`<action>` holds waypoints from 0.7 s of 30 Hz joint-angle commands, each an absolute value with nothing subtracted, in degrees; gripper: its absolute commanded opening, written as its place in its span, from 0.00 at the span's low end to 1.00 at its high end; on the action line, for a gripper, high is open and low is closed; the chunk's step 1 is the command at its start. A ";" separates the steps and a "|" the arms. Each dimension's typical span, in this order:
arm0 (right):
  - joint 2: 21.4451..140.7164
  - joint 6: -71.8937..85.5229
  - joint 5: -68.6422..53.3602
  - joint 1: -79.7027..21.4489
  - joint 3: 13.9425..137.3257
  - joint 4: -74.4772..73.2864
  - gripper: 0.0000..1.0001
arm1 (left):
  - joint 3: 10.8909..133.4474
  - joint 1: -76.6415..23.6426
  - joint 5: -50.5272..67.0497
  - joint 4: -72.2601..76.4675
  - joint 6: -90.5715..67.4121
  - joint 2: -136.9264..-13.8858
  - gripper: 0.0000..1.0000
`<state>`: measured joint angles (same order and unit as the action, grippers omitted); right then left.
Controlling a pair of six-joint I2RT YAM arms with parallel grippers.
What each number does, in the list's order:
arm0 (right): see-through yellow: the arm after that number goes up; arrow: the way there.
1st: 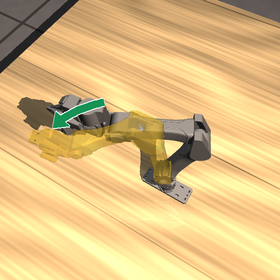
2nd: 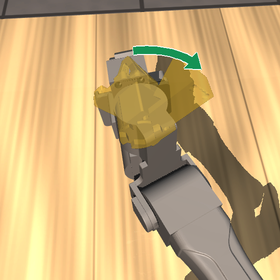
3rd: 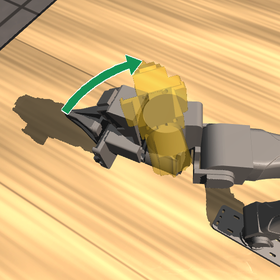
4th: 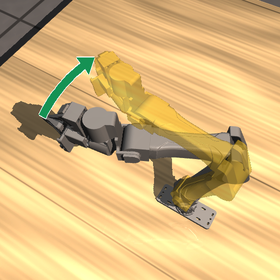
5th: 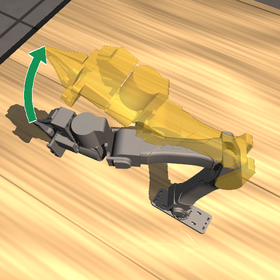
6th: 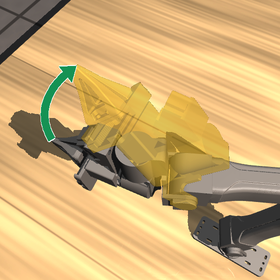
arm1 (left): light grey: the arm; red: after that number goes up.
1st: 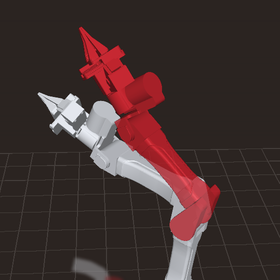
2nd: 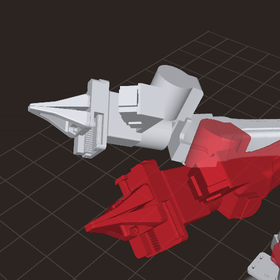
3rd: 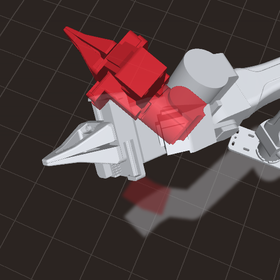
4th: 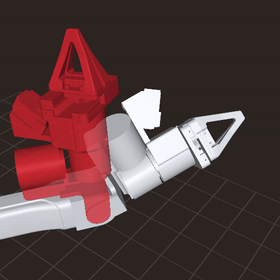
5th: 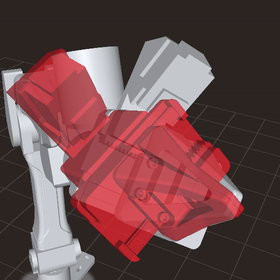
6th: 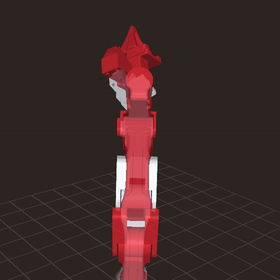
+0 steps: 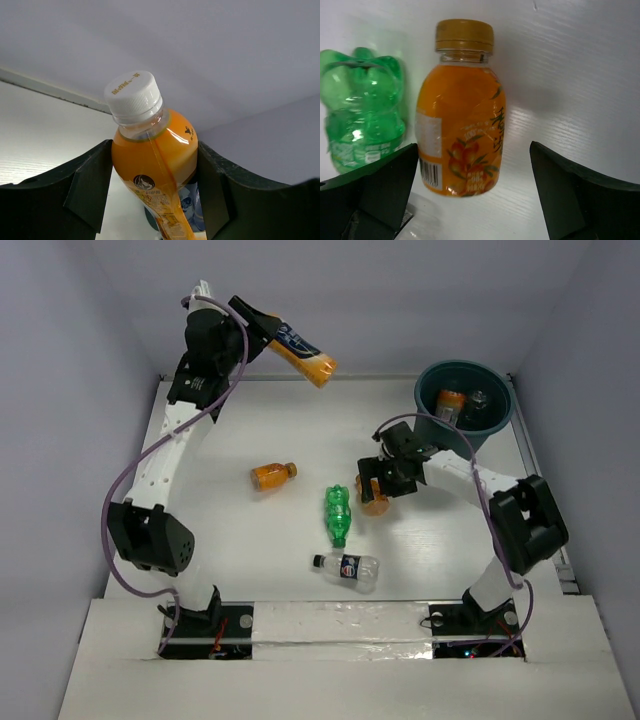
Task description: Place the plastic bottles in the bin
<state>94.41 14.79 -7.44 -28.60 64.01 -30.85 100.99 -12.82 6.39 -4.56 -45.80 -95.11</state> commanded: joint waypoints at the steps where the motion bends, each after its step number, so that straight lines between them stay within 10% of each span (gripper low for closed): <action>1: 96.84 14.77 -6.15 -28.83 66.36 -27.86 0.97 | 103.27 -14.41 4.48 -4.22 -43.25 -90.45 0.37; 10: 95.72 16.52 -7.39 -28.83 66.79 -25.48 0.60 | 103.36 -17.75 3.96 -5.45 -42.36 -84.11 0.37; 21: 75.33 16.96 -3.95 -25.24 83.90 -36.82 0.56 | 101.25 -24.87 2.03 -2.99 -42.98 -79.98 0.35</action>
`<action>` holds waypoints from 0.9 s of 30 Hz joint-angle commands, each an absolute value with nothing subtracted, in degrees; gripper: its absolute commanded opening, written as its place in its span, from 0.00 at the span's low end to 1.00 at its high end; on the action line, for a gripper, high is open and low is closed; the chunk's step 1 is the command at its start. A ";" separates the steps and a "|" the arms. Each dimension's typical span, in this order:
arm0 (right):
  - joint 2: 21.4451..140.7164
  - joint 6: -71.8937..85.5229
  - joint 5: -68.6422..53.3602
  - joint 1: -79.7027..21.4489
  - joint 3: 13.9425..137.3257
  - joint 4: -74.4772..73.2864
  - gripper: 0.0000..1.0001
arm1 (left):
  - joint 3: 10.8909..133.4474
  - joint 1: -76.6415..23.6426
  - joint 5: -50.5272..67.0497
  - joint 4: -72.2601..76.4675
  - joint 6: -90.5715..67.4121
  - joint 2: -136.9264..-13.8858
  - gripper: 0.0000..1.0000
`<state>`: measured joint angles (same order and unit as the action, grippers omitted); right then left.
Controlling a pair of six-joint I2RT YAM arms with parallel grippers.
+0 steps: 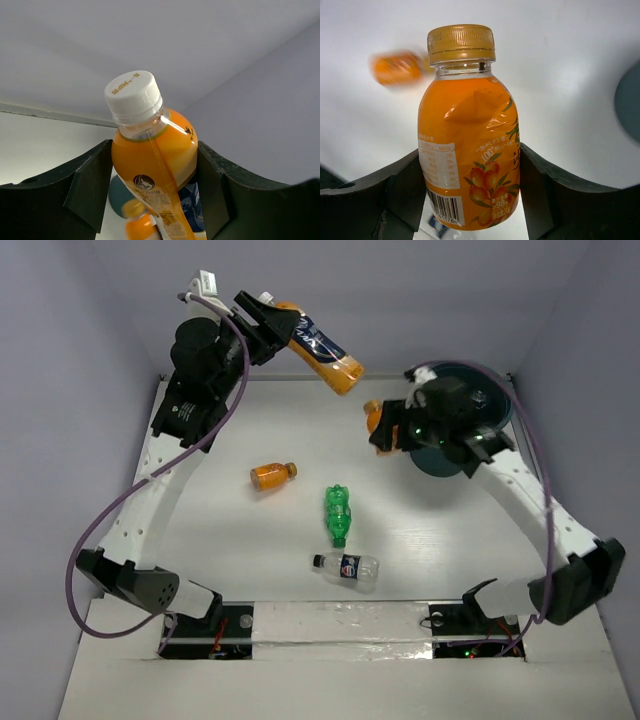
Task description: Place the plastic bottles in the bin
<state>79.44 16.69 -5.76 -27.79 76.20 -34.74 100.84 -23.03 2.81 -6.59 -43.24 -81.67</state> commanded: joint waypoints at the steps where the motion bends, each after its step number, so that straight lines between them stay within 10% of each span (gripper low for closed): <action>1: 75.15 16.53 -3.96 -22.18 85.33 -37.09 0.56 | 102.21 -26.44 1.93 -2.99 -42.72 -80.24 0.35; 13: 82.08 16.08 -4.13 -1.77 92.55 -35.51 0.58 | 119.50 -36.65 -3.33 -5.27 -38.32 -92.10 0.35; 19: 84.55 18.02 -3.17 1.23 95.88 -36.30 0.98 | 132.25 -39.19 -5.01 -6.42 -37.35 -101.85 0.34; 27: 75.87 20.65 2.52 1.76 95.99 -35.26 0.95 | 137.37 -42.97 -7.99 1.39 -35.86 -111.00 0.33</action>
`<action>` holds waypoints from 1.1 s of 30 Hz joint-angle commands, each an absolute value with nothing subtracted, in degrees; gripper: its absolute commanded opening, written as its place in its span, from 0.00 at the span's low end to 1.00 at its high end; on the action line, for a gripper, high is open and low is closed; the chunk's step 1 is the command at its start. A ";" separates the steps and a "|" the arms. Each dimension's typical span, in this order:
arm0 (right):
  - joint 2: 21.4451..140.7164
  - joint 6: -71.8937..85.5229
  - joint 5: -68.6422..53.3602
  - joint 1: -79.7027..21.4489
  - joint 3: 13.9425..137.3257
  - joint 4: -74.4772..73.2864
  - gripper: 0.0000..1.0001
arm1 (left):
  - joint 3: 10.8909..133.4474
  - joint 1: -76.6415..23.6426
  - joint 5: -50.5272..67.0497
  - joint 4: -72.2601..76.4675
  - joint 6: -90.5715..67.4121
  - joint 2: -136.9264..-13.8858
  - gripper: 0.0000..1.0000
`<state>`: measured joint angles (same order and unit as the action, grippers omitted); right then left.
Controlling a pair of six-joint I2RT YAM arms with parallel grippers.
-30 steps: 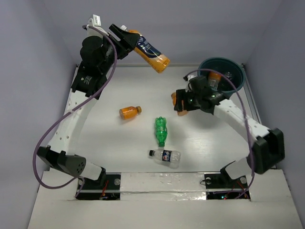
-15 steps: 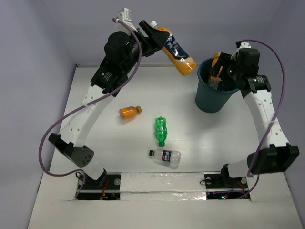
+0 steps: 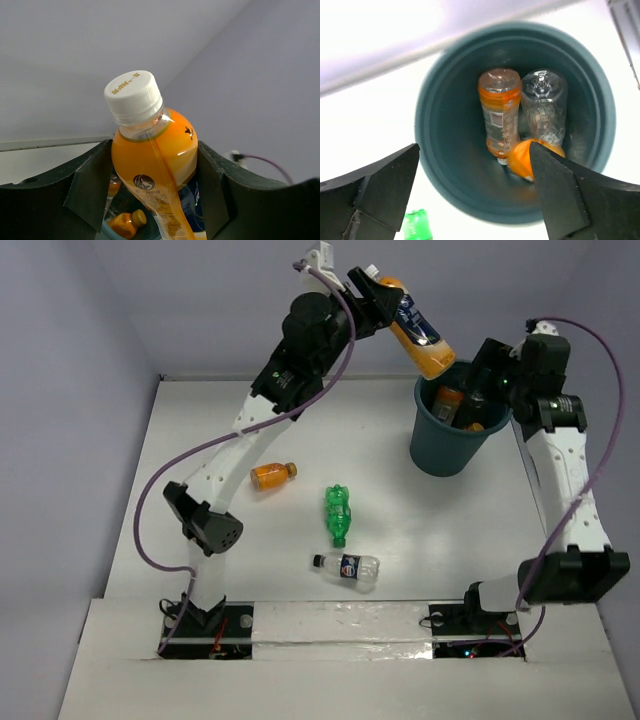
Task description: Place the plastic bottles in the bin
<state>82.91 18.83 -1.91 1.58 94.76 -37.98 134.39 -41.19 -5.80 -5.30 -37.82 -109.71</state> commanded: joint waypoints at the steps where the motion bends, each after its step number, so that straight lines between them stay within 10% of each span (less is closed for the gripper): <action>1: 73.76 22.13 3.07 1.76 92.76 -34.20 0.88 | 138.68 -42.98 -9.04 1.93 -35.42 -111.88 0.33; 2: 71.57 23.02 3.42 1.76 90.98 -33.06 0.50 | 139.30 -44.28 -9.92 2.80 -34.98 -113.71 0.33; 5: 63.74 26.71 3.34 1.76 84.76 -30.77 0.00 | 139.92 -46.05 -13.53 6.22 -31.03 -116.53 0.32; 22: 42.02 33.31 2.11 1.23 68.47 -36.21 0.01 | 143.97 -55.46 -26.28 14.41 -8.00 -131.83 0.35; 28: 40.35 33.75 -3.50 0.70 67.24 -34.63 0.02 | 142.21 -57.12 -26.37 16.43 -6.51 -132.98 0.50; 33: 39.99 33.05 -4.92 0.70 65.92 -33.93 0.05 | 142.12 -57.74 -25.66 17.23 -6.68 -133.77 0.82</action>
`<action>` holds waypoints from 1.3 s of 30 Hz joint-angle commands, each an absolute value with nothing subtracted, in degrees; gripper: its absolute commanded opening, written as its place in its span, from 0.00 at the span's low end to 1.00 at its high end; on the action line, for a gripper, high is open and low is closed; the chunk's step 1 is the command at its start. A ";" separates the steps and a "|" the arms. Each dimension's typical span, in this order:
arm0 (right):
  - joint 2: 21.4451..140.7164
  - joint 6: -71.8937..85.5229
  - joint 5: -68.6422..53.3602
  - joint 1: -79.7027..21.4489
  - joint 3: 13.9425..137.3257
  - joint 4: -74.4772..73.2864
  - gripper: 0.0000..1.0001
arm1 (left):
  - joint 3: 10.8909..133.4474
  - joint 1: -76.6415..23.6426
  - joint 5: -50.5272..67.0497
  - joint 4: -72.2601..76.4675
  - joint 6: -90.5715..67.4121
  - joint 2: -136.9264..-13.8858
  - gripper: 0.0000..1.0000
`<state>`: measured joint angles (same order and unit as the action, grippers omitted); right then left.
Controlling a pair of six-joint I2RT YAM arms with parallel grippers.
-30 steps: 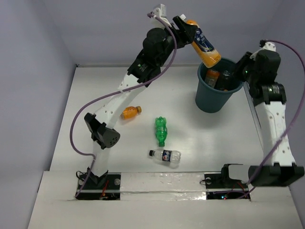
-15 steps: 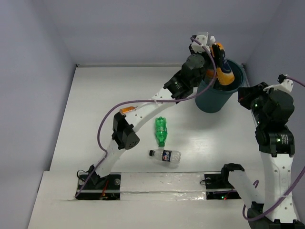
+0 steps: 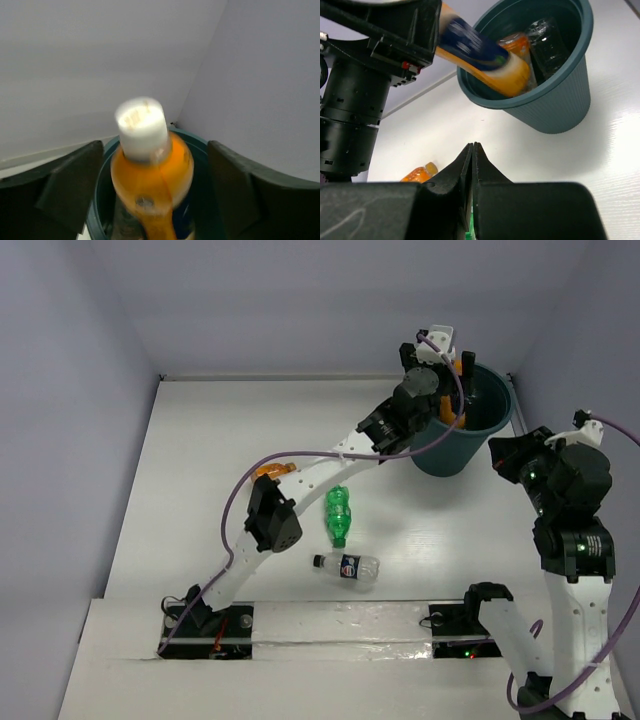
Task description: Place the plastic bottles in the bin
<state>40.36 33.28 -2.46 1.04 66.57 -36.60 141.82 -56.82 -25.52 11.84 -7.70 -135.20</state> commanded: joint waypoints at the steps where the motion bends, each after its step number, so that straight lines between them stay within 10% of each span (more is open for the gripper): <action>1: 40.08 32.87 -5.10 0.70 66.00 -33.93 0.06 | 142.03 -58.27 -25.66 17.23 -6.77 -133.68 0.87; 11: 42.10 30.68 -9.75 0.18 66.09 -31.03 0.25 | 143.01 -58.27 -27.42 15.13 -4.57 -125.62 0.99; 15: 44.82 28.74 -14.05 0.18 66.36 -31.03 0.15 | 135.20 -56.44 -27.77 9.42 -5.79 -116.57 0.96; 18: 46.58 27.78 -16.96 -1.22 64.87 -30.41 0.00 | 120.37 -53.36 -26.03 5.63 -13.51 -105.85 0.80; 23: 52.01 26.28 -15.04 -12.61 64.16 -31.11 0.00 | 88.33 -41.96 -21.46 -0.60 -31.76 -85.49 0.35; 28: 57.64 27.95 -10.99 -23.45 62.85 -28.92 0.02 | 64.19 -31.92 -15.92 -6.41 -42.96 -71.12 0.14; 31: 62.74 27.95 -9.24 -28.11 62.84 -28.74 0.14 | 52.93 -27.34 -13.11 -7.56 -46.75 -63.73 0.12; 34: 67.93 27.51 -8.18 -32.33 63.19 -28.30 0.50 | 47.73 -24.70 -12.22 -9.93 -45.80 -60.56 0.22; 35: 69.07 27.68 -8.17 -33.13 62.85 -27.95 0.71 | 46.85 -24.18 -11.78 -11.06 -44.83 -60.38 0.39; 39: 75.40 27.95 -9.23 -35.24 62.32 -25.67 0.93 | 48.86 -21.71 -6.86 -13.18 -36.84 -63.54 0.74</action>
